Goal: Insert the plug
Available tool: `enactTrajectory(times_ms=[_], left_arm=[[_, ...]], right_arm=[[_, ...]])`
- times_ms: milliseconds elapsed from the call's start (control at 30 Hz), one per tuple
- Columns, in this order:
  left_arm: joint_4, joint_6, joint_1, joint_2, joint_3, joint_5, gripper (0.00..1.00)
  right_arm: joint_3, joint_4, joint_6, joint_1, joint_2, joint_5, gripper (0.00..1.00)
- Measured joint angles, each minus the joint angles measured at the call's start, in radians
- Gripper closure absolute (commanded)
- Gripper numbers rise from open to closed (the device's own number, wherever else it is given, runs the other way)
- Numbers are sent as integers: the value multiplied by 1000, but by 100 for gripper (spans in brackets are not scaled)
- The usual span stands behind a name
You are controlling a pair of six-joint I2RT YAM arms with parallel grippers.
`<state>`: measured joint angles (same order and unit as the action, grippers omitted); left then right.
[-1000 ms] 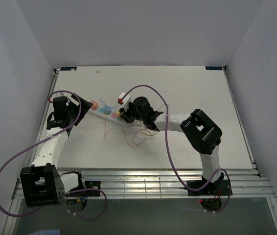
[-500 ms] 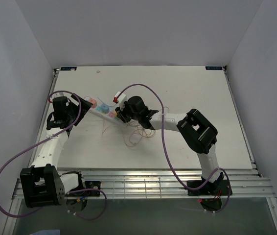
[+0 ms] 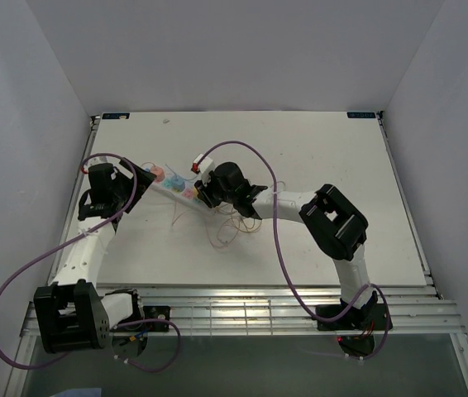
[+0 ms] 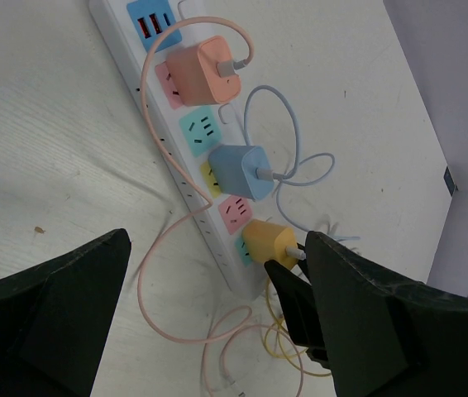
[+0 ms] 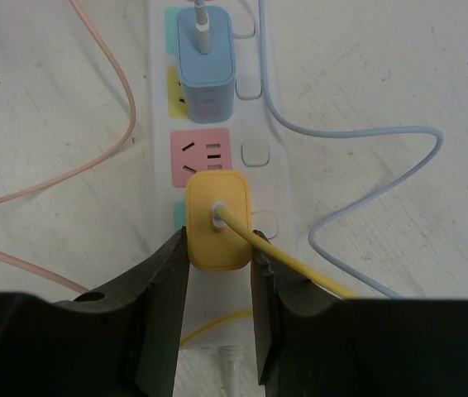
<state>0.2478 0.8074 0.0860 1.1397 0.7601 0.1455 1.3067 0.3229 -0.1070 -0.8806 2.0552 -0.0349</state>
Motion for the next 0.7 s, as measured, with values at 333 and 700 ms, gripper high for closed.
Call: enactTrajectory(times_ms=[333,700], left_arm=[[22,2,0,-14,13,1,2],[60,2,0,-63,66,2,2]], right_arm=[[76,-159,30,-13,-12,66,62],[108,-386,49,-13,-38,86,21]])
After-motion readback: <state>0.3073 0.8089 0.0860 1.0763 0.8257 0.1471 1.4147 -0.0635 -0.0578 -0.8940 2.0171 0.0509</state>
